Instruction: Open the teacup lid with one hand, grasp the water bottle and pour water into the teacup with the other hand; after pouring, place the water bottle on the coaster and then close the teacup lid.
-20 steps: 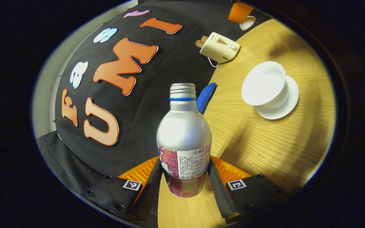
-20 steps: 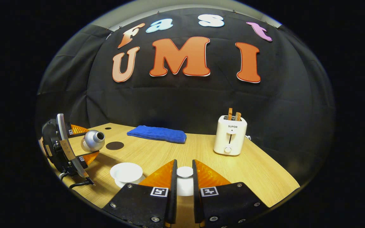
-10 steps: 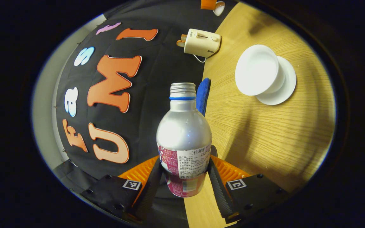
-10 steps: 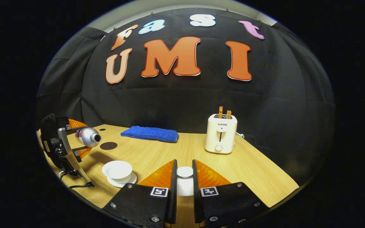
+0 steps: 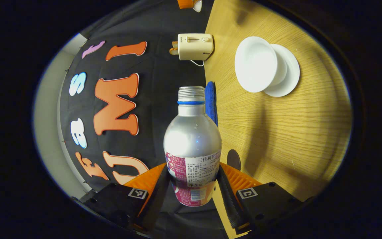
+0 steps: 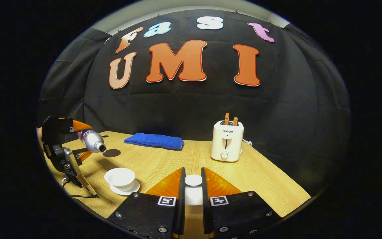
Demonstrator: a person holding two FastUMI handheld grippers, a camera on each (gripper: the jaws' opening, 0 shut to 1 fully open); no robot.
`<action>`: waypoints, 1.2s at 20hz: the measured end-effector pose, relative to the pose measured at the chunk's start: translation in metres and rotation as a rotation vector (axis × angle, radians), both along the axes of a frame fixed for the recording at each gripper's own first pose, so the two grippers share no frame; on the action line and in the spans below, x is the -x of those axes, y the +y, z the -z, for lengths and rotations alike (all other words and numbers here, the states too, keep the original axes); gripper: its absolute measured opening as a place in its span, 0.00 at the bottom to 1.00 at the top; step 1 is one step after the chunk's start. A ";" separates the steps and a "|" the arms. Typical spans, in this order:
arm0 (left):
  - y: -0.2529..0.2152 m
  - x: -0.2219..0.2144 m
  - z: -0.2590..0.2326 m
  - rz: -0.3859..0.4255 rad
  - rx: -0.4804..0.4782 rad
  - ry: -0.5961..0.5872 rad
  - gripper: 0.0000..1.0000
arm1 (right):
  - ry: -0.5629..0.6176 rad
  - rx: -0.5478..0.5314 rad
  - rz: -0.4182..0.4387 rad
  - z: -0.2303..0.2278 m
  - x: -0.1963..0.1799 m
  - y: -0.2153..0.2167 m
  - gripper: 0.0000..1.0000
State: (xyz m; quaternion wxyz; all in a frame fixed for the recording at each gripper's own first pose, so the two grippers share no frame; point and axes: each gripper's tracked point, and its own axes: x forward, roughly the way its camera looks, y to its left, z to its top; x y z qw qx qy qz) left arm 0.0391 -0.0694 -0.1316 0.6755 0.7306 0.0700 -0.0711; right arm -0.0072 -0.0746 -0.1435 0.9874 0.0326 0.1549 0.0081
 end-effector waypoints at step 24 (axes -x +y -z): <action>-0.018 -0.013 -0.036 0.142 -0.270 -0.093 0.81 | -0.008 0.016 -0.012 -0.004 0.005 0.003 0.23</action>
